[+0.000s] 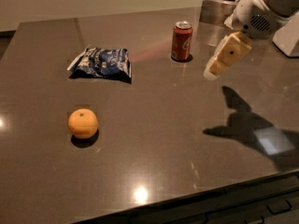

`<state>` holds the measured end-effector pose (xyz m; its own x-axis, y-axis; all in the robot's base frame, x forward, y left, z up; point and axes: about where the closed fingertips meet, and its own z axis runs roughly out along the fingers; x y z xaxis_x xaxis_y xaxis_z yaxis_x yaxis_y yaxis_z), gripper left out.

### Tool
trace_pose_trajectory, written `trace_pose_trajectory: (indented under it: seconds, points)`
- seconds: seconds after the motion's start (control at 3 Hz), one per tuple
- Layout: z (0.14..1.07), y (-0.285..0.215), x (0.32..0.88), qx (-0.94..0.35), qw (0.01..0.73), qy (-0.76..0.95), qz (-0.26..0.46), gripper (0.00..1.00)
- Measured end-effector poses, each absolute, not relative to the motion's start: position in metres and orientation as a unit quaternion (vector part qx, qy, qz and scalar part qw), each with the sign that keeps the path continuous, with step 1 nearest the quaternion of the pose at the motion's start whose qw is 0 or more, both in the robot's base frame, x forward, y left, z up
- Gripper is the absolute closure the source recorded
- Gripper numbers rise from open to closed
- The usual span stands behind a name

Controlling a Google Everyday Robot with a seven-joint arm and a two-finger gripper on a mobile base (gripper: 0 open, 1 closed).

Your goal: Knock coke can over

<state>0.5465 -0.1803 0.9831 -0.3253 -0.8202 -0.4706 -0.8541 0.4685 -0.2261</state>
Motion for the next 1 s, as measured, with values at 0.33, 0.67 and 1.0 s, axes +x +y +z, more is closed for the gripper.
trace_pose_trajectory:
  seconds: [0.33, 0.67, 1.0]
  points:
    - [0.984, -0.179, 0.585, -0.475, 0.311, 0.822, 0.040, 0.00]
    - [0.975, -0.179, 0.647, -0.425, 0.358, 0.828, 0.065, 0.00]
    - [0.968, -0.177, 0.679, -0.406, 0.377, 0.829, 0.081, 0.00]
